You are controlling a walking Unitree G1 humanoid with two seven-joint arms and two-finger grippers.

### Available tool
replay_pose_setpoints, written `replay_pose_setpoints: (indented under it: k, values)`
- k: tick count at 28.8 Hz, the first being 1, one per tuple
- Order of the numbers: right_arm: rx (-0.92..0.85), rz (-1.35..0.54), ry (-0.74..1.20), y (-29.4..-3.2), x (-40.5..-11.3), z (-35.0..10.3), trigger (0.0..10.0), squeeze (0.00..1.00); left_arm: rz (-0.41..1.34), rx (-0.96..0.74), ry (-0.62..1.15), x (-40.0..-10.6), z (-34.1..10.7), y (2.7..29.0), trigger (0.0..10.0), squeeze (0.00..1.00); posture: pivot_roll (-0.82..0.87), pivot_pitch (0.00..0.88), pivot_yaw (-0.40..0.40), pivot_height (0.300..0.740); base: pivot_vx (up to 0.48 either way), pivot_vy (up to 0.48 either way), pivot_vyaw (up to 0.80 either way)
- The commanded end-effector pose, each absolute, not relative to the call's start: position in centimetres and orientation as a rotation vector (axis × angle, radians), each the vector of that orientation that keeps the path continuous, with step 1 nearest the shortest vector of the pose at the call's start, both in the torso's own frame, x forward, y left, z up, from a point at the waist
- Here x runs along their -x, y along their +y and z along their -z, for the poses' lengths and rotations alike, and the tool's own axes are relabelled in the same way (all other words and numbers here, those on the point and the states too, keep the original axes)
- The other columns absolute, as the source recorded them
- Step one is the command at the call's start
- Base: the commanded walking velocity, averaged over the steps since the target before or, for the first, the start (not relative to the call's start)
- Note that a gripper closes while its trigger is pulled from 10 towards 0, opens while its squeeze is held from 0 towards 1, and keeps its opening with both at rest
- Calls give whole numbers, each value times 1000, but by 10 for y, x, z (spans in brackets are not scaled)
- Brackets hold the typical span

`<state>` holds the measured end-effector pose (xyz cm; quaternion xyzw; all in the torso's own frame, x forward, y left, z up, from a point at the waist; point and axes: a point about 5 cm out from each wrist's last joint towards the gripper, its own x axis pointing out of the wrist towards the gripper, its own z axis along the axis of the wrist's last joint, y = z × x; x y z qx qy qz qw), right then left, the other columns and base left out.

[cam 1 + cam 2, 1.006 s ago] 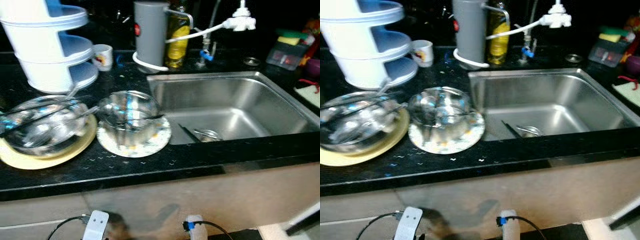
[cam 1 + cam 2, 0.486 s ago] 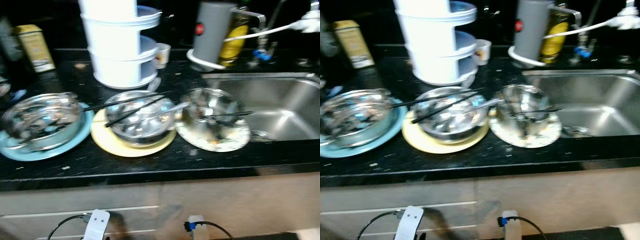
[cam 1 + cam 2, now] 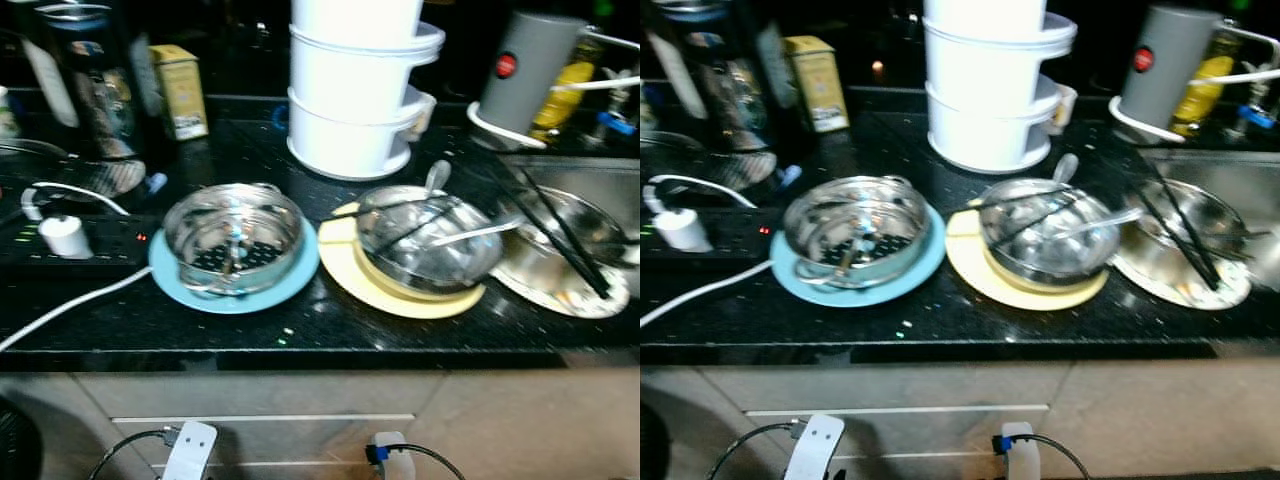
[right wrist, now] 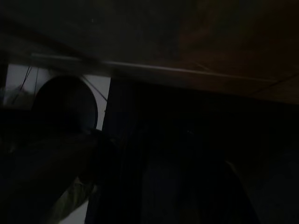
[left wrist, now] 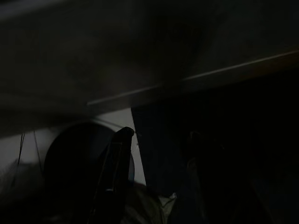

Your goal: Kitchen organization

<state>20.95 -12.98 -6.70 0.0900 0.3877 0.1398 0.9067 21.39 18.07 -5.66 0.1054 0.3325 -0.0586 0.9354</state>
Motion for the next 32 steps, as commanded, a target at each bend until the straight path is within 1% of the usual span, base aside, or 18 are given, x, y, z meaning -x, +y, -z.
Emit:
replay_pose_setpoints:
  k: [1, 3, 22, 28, 32]
  values:
    - [-175, -271, 835, -137, -200, 73, 10000, 0, 132, -216, 718, -207, 62, 177, 10000, 0, -17, 138, -31, 740, 0, -480, 0]
    - [-175, -271, 836, -137, -200, 73, 10000, 0, 121, -214, 709, -208, 62, 178, 10000, 0, -16, 138, -32, 740, 0, -394, 0]
    - [-174, -274, 828, -136, -203, 71, 10000, 0, 62, -179, 701, -208, 61, 182, 10000, 0, -15, 144, -34, 740, 0, 0, 0]
    - [-172, -276, 828, -136, -204, 71, 10000, 0, 76, -171, 683, -208, 60, 181, 10000, 0, -15, 141, -33, 740, 0, 480, 0]
    - [-171, -275, 827, -136, -204, 71, 10000, 0, 112, -213, 662, -209, 58, 181, 10000, 0, -15, 141, -33, 740, 0, 183, 0]
